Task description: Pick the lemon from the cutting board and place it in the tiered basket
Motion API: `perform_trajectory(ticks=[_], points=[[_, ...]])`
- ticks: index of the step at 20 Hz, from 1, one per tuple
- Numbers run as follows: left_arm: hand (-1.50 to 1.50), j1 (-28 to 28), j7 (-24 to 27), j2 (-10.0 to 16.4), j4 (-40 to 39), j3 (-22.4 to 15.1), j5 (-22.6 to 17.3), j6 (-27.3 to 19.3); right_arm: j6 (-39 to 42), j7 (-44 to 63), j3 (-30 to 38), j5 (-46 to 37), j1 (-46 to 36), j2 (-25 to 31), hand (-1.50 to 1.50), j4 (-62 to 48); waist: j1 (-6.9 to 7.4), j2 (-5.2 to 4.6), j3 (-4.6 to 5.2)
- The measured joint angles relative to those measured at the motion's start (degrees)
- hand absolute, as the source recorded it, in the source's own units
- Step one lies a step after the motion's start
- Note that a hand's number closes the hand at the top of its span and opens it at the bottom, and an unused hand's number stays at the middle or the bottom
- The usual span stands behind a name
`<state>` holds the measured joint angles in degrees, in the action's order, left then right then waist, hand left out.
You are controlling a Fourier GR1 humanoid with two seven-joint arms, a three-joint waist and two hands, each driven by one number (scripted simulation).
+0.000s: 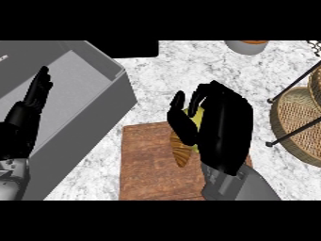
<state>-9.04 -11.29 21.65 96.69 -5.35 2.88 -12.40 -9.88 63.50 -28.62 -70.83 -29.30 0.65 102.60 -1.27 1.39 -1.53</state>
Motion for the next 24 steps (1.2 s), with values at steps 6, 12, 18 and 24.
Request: perform_trajectory(ticks=[6, 12, 18, 24], points=[[0.0, 0.4, -0.1, -0.1, 0.5, 0.4, 0.0, 0.0, 9.7, -0.3, 5.4, -4.1, -4.4, 2.2, 1.5, 4.0, -0.29, -0.07, 0.04], [0.0, 0.3, 0.5, -0.5, 0.7, 0.6, 0.0, 0.3, 17.2, -2.6, 14.5, 1.0, -7.6, 3.7, 1.5, 8.5, 0.1, -0.33, -0.02], [0.0, 0.0, 0.6, -0.7, 0.5, 0.8, 0.3, 0.3, 23.4, -6.7, 20.9, 4.4, -8.6, 9.2, 1.5, 7.8, 0.28, -0.48, -0.07], [0.0, 0.0, 0.2, -0.7, 1.1, 0.7, 0.3, 0.9, 27.9, -10.6, 25.1, 2.6, -7.3, 18.0, 1.5, 3.4, 0.54, -0.72, 0.05]])
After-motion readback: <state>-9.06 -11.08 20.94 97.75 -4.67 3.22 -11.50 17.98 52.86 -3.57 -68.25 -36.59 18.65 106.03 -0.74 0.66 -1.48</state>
